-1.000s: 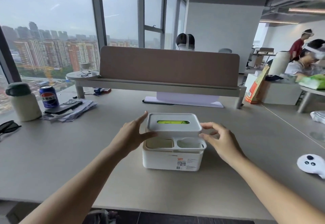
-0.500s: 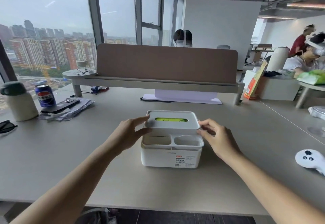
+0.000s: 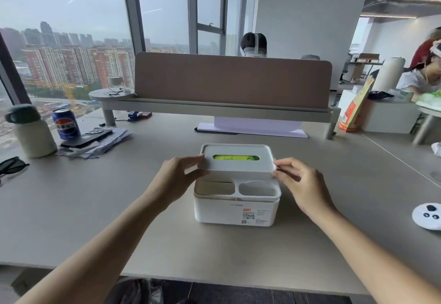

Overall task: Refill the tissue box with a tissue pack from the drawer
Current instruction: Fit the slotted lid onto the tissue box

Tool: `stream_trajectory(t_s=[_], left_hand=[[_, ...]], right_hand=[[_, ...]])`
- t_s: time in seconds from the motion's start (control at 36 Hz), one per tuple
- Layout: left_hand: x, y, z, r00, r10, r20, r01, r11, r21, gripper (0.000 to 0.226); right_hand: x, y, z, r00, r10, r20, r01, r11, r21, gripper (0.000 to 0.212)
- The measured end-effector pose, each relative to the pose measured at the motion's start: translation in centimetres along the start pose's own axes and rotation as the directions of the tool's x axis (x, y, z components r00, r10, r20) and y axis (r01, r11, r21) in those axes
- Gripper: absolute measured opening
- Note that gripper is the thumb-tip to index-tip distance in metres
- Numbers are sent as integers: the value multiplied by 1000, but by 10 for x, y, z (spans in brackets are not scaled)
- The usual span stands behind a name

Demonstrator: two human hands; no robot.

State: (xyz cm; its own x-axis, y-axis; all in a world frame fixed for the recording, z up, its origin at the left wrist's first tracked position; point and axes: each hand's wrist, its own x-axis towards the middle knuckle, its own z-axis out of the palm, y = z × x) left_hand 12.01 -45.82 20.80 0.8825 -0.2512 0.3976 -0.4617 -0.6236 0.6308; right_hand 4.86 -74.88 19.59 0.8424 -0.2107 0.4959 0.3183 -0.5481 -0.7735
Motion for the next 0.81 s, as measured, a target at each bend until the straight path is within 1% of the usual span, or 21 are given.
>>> stream_trajectory(t_s=[0.06, 0.17, 0.28, 0.42, 0.58, 0.67, 0.72, 0.78, 0.81], left_hand=[[-1, -1, -1, 1000, -5, -5, 5, 1000, -14, 44], [-1, 0, -1, 1000, 8, -2, -8, 1000, 4, 44], [-2, 0, -2, 999, 38, 4, -38, 997, 74, 41], [-2, -6, -1, 995, 72, 69, -78, 993, 83, 48], [0, -7, -4, 987, 136, 86, -153, 962, 228, 49], [11, -2, -16, 980, 162, 114, -188, 941, 281, 63], [22, 3, -20, 981, 173, 89, -191, 942, 275, 69], [33, 8, -20, 987, 128, 95, -148, 958, 247, 75], [38, 10, -18, 986, 86, 140, -117, 967, 227, 84]], right_hand=[[0, 0, 1, 1000, -2, 14, 2, 1000, -2, 15], [0, 5, 1, 1000, 13, 13, -13, 1000, -14, 13], [-3, 11, 2, 999, 15, 39, -12, 998, -67, 14], [-5, 17, 3, 998, -22, 61, 30, 990, -139, 16], [-3, 20, 1, 994, -84, 66, 95, 978, -187, 18], [8, 15, 2, 990, -129, 59, 139, 968, -208, 31], [20, 9, 4, 991, -108, 73, 122, 968, -219, 38], [33, 2, 8, 986, -58, 153, 99, 957, -272, 46], [38, -1, 11, 973, -15, 230, 85, 951, -296, 54]])
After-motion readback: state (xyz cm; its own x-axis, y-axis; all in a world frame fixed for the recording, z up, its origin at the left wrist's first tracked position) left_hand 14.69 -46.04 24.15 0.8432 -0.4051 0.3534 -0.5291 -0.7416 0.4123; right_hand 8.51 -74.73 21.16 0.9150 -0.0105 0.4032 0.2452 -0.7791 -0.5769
